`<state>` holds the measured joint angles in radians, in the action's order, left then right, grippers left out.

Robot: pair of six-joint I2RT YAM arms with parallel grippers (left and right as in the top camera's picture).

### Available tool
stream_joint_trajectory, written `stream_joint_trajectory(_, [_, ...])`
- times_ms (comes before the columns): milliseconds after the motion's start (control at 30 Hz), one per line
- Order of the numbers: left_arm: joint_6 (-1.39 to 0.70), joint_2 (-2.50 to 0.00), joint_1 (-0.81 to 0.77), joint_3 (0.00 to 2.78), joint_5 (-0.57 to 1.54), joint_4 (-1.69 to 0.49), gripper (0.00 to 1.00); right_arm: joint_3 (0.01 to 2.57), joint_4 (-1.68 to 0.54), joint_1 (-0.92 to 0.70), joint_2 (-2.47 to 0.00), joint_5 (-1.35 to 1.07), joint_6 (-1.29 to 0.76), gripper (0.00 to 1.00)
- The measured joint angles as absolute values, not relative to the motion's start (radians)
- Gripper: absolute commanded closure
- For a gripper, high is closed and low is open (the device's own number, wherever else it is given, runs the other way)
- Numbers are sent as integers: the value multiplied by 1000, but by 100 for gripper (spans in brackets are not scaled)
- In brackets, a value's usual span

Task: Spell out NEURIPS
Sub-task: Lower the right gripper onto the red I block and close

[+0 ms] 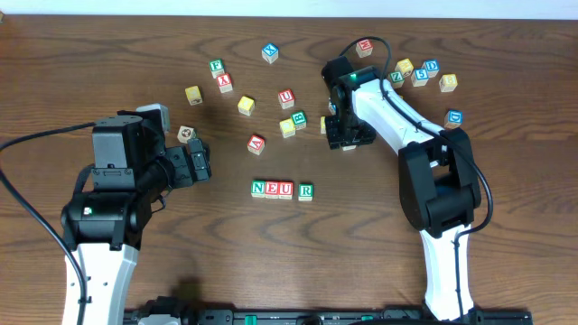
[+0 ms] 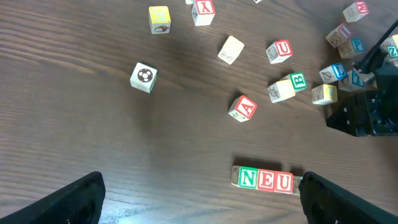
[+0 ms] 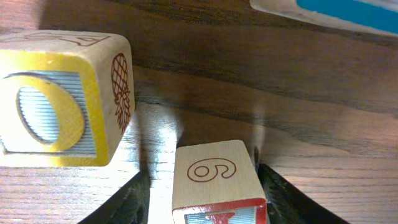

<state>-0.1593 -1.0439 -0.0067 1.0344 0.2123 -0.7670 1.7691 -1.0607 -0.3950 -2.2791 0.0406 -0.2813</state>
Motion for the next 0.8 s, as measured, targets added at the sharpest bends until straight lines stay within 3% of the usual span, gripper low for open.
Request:
stream_joint_trajectory(500, [-159, -1044, -7, 1034, 212, -767, 2, 1769, -1061, -395, -2279, 41, -281, 59])
stream_joint_trajectory(800, [-159, -1044, -7, 1034, 212, -767, 2, 1778, -1083, -382, -2279, 41, -281, 70])
